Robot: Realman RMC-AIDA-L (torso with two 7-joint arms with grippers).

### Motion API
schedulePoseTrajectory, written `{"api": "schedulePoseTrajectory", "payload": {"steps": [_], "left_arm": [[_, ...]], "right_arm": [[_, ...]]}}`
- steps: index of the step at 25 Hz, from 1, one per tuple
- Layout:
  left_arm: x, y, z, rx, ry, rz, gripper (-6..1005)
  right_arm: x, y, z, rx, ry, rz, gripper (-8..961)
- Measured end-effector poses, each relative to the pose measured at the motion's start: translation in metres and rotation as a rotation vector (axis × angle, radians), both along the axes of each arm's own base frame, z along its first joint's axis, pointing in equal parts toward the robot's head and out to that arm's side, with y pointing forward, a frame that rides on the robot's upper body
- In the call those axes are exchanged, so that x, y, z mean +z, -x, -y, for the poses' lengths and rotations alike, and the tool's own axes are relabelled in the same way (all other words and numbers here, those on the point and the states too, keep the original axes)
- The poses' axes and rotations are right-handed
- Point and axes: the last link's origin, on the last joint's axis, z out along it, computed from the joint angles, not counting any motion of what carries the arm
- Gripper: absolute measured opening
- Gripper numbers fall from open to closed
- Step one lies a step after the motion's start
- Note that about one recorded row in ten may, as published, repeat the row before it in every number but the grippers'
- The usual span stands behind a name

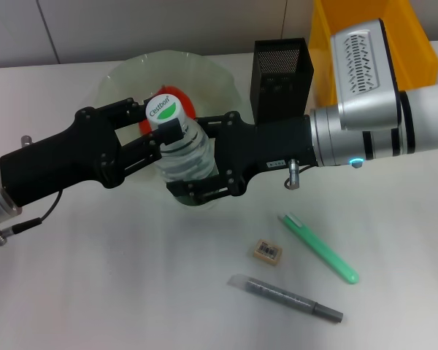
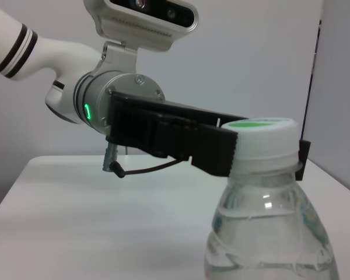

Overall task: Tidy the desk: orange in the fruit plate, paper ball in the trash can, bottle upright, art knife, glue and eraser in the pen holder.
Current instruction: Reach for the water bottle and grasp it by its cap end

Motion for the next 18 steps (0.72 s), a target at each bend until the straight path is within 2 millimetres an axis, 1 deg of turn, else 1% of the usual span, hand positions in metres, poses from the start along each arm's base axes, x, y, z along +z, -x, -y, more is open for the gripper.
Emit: {"api": "schedulePoseTrajectory", "payload": {"steps": [4, 15, 18], "left_arm": [[0.0002, 0.0016, 0.0001, 0.017, 0.005, 0.005, 475], [-0.0001, 0.0005, -0.0003, 0.009, 0.0, 0.004, 740], [0.0013, -0.0003, -0.0012, 0.01, -0.011, 0.014, 783]], "right_arm": [[0.0, 0.0003, -0.0005, -0.002, -0.003, -0.001, 767], [-0.0012, 0.003, 0.0001, 0.004, 0.002, -0.008, 767], [-0.0013, 0.004, 0.0001, 0.007, 0.002, -0.012, 767]]}}
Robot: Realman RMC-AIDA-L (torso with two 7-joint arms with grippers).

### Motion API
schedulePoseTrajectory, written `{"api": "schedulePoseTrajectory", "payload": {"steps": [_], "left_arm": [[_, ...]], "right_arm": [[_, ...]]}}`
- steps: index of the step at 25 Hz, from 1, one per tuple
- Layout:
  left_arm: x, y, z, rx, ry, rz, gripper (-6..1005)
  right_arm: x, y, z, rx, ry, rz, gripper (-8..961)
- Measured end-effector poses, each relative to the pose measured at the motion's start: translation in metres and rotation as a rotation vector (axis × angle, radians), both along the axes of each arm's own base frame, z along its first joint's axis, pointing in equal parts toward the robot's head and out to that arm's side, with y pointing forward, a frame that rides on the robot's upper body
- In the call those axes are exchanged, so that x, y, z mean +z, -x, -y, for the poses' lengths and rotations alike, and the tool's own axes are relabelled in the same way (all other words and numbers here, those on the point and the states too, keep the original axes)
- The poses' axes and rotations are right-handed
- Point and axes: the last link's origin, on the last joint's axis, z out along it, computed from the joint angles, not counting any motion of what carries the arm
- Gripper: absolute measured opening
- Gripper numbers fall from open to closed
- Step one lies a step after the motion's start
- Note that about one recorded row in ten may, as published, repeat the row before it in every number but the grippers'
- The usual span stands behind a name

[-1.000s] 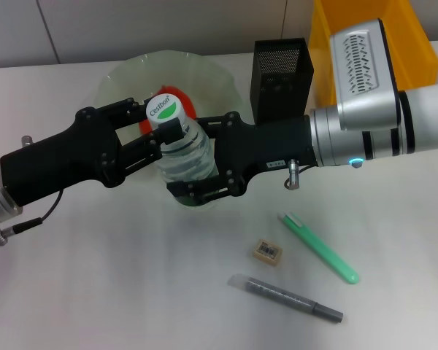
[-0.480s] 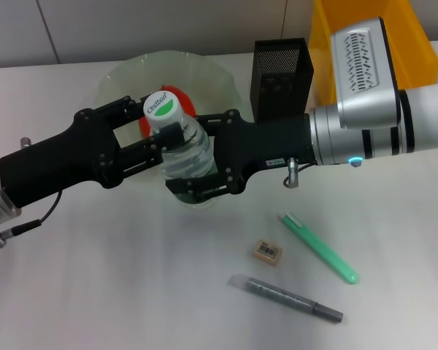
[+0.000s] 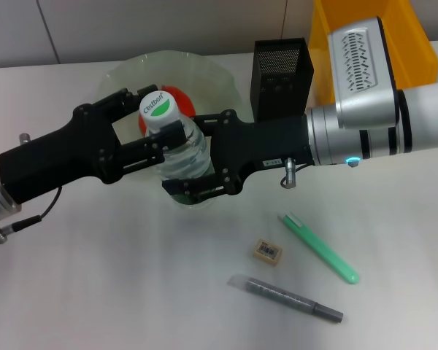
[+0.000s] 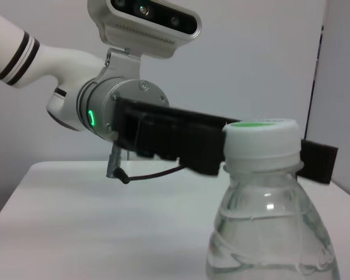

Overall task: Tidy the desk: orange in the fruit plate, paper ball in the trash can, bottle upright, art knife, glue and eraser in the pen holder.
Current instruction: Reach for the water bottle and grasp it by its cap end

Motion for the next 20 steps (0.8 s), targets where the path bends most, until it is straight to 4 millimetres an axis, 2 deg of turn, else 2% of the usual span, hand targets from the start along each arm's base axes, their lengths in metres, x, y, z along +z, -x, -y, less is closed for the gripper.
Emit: {"api": "schedulePoseTrajectory", "payload": {"steps": [2, 20], "left_arm": [[0.001, -0.0009, 0.0, -0.003, -0.009, 0.01, 812], [-0.0052, -0.005, 0.0033, -0.045, -0.009, 0.009, 808]], "right_arm": [[-0.0005, 0.0004, 0.0, 0.004, -0.001, 0.002, 767], [-0.0089, 0.0055, -0.0015, 0.014, -0.009, 0.017, 767]]}}
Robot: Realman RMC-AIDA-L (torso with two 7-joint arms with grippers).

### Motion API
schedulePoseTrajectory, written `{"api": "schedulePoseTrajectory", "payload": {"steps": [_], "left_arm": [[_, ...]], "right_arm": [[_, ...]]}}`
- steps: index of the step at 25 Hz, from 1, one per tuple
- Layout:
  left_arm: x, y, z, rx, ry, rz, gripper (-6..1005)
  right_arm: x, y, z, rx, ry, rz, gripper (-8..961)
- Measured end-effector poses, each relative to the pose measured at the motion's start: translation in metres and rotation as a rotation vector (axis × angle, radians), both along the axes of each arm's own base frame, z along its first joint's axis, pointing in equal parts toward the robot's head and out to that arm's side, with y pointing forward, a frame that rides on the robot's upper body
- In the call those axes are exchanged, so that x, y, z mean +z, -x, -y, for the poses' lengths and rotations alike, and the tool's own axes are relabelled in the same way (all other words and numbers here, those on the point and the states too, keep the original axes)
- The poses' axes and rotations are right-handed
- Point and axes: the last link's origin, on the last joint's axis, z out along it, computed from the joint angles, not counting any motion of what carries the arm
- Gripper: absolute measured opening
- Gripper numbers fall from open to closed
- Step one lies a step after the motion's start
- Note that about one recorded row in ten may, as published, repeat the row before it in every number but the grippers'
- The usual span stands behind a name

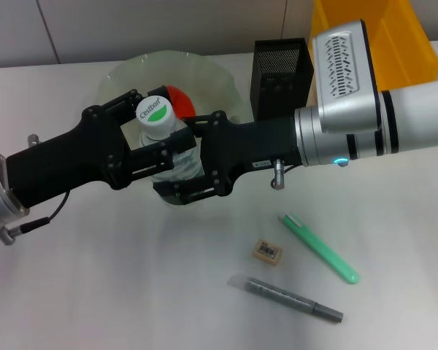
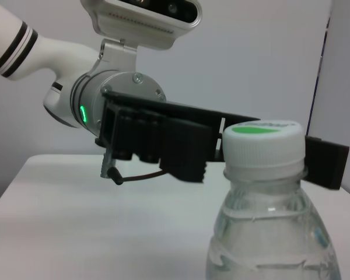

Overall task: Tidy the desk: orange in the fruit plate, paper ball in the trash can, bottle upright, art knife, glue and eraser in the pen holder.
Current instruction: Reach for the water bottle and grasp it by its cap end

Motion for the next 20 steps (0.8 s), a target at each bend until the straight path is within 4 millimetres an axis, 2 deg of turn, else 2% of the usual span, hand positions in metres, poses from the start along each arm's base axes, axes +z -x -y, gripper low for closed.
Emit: {"api": "schedulePoseTrajectory", "payload": {"steps": [20], "left_arm": [[-0.0025, 0.0017, -0.0006, -0.016, -0.017, -0.035, 803]], "right_arm": [[-0.0015, 0.0011, 0.0002, -0.003, 0.007, -0.004, 767]]}}
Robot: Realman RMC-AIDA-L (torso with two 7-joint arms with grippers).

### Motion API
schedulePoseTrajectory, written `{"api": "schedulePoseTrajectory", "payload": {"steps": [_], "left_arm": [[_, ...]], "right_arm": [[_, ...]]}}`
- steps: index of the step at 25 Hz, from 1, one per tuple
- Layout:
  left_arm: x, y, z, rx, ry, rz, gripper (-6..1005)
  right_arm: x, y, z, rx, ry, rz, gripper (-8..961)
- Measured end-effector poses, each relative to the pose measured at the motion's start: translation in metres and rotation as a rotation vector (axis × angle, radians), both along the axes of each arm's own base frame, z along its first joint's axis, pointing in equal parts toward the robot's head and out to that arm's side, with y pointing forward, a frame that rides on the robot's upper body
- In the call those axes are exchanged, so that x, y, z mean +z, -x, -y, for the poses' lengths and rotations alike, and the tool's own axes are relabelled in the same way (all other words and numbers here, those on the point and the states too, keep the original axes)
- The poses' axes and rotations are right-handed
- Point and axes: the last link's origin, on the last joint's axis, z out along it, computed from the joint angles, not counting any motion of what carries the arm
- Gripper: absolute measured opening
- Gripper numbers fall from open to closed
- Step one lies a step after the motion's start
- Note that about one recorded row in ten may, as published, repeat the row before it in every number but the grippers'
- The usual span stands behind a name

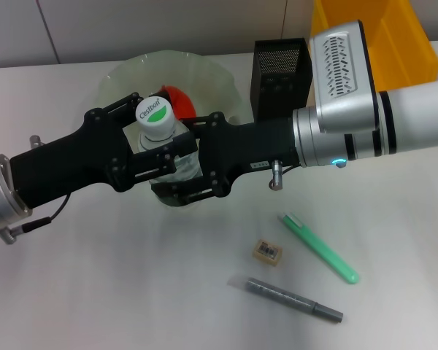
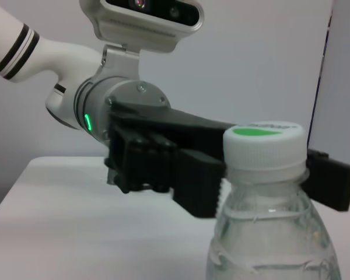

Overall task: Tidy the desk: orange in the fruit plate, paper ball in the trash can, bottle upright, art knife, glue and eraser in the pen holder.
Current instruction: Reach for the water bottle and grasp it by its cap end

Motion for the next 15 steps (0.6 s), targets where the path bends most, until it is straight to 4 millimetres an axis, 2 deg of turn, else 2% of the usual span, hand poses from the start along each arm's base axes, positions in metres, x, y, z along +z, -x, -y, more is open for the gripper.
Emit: {"api": "schedulePoseTrajectory", "payload": {"steps": [15], "left_arm": [[-0.0013, 0.0012, -0.0037, 0.023, -0.017, -0.007, 800]], "right_arm": [[-0.0017, -0.0005, 0.0008, 0.002, 0.004, 0.009, 767]]}}
